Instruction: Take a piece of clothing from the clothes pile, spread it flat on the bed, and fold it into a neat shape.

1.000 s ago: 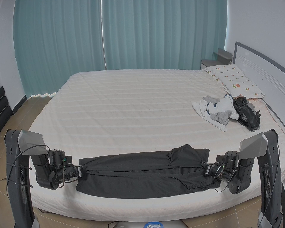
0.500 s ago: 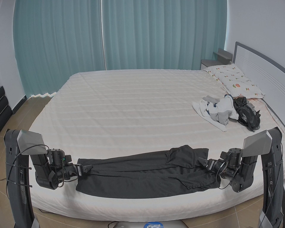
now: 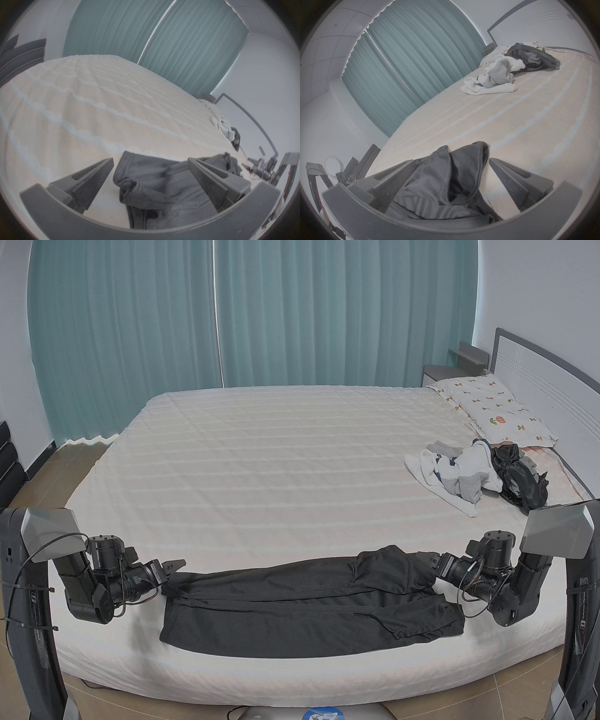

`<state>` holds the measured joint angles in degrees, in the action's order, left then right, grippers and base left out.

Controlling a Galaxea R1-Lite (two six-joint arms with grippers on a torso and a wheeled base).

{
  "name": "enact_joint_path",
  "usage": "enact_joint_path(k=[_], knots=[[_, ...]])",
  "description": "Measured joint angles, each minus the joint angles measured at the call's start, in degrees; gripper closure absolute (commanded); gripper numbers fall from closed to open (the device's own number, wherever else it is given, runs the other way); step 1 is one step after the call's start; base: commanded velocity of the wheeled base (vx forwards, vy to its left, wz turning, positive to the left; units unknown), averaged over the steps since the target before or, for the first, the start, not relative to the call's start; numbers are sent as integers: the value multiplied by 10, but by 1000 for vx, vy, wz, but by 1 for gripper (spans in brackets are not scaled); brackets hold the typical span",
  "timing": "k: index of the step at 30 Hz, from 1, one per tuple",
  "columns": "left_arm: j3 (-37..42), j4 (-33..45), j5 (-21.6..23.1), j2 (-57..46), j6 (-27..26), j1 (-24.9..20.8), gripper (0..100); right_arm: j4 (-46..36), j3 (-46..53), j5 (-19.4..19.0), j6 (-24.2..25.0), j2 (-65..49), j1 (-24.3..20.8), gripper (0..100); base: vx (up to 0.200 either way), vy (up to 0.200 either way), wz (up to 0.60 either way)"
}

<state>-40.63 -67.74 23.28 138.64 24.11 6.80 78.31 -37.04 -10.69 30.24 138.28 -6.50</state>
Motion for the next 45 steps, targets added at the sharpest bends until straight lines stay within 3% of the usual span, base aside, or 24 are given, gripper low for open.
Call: enact_joint_path(k=[10, 16, 21, 22, 33, 45], knots=[[-51, 74, 25, -14, 65, 14, 0, -147, -125, -1, -10, -9, -38, 0, 0, 0, 0], [-59, 76, 26, -15, 67, 15, 0, -179, -144, -1, -75, 6, -44, 0, 0, 0, 0], [-60, 76, 26, -15, 67, 14, 0, -185, -143, -1, -89, 21, -45, 0, 0, 0, 0], [-60, 75, 26, -15, 67, 14, 0, -187, -143, -2, -91, 24, -46, 100, 0, 0, 0], [-60, 75, 25, -15, 64, 12, 0, -199, -127, 0, -116, 33, -44, 100, 0, 0, 0], [-60, 75, 24, -14, 61, 8, 0, -129, -48, -10, -116, 11, -21, 100, 0, 0, 0]])
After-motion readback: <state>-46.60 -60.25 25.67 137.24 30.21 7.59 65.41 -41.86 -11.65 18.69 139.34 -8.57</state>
